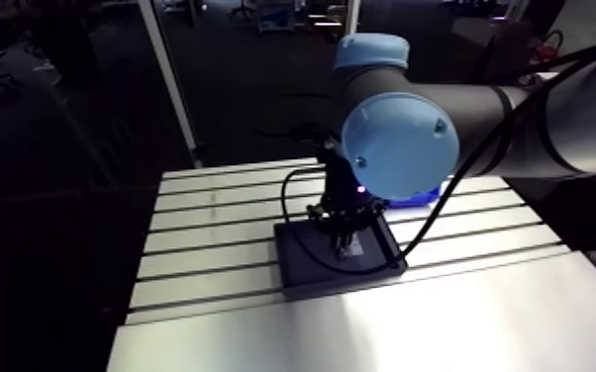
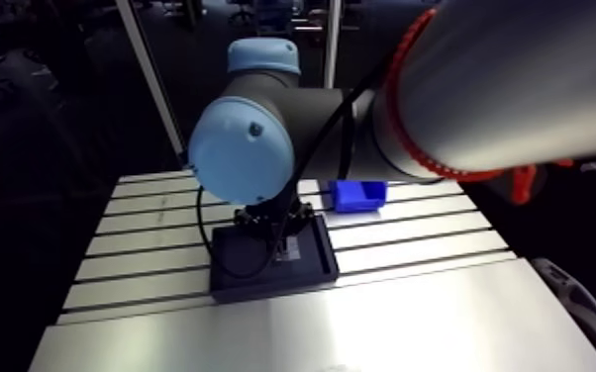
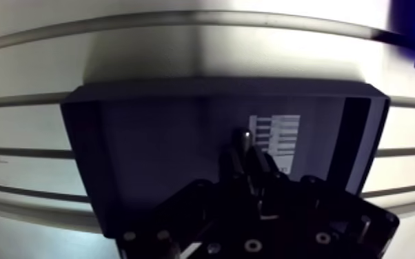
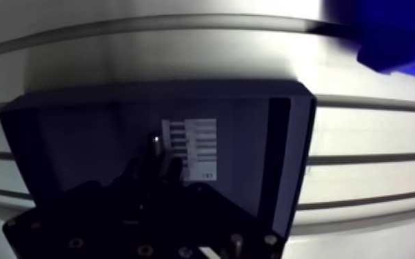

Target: Pick up the M10 bolt from the tray and put it into the blue bin.

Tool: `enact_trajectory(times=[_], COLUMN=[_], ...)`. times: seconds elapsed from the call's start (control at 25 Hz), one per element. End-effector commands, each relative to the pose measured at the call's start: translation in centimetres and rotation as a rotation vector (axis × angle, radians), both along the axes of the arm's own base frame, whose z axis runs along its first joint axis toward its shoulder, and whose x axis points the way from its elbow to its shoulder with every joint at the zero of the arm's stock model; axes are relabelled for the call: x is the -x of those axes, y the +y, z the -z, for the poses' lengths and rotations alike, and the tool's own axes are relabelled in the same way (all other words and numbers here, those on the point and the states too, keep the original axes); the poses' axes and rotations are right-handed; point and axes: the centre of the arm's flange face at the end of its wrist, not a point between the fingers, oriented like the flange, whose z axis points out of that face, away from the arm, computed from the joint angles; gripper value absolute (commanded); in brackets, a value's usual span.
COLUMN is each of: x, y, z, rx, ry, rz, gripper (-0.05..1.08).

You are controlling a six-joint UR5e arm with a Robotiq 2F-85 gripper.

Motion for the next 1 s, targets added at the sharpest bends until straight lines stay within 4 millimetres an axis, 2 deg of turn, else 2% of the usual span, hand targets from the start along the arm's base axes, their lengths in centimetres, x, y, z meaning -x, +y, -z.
enact_trajectory(times=[0.04, 0.2, 0.6, 0.76, 1.0], x=[-0.1, -0.2, -0.6, -0.4, 1.0], y=[0.0, 0.2, 0.0, -0.6, -0.1], z=[-1.8, -3.1, -9.8, -13.1, -17.4], rx=[-0.007, -0.023, -0.031, -0.018, -0.005], ry=[0.034, 0.053, 0.172, 0.209, 0.215], rz=[-0.007, -0.021, -0.133, -0.257, -0.555], gripper=[0.92, 0.98, 1.04, 1.04, 1.04])
